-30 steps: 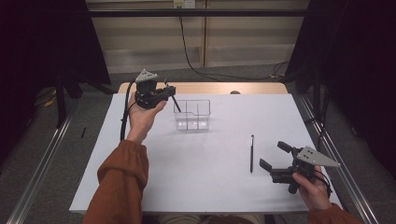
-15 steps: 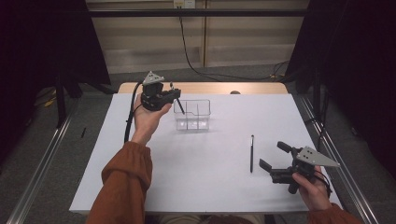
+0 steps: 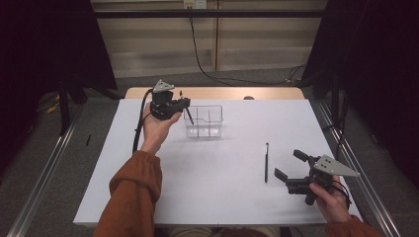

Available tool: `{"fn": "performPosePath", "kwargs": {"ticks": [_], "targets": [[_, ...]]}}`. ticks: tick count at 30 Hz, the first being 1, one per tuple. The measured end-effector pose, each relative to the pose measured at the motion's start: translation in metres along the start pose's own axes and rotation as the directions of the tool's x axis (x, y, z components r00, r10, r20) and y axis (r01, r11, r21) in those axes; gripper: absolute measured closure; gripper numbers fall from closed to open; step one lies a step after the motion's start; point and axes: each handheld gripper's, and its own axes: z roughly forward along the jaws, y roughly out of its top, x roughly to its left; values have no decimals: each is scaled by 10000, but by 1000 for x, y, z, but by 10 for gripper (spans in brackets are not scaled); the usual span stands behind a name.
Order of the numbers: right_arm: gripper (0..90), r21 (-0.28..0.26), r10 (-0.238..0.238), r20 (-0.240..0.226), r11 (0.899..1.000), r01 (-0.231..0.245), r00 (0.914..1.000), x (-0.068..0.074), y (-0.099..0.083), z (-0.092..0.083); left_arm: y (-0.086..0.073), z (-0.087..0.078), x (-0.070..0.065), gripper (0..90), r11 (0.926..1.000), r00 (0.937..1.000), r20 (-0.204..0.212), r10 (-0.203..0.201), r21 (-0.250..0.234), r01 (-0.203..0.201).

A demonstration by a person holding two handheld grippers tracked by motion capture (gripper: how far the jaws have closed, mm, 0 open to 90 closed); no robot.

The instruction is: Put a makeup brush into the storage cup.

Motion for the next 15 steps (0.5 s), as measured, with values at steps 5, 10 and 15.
{"fn": "performPosePath", "kwargs": {"ticks": [5, 10, 15], "targets": [[0, -4, -13, 4, 10000, 13, 10000, 0, 0, 0, -2, 4, 0, 839, 10000, 10000, -9, -24, -18, 24], [0, 31, -15, -8, 10000, 15, 10000, 0, 0, 0, -4, 7, 0, 837, 9999, 10000, 15, 51, 91, -51], [0, 27, -1, -17, 10000, 1, 10000, 0, 0, 0, -6, 10, -1, 834, 9999, 10000, -5, 97, 109, -97]]}}
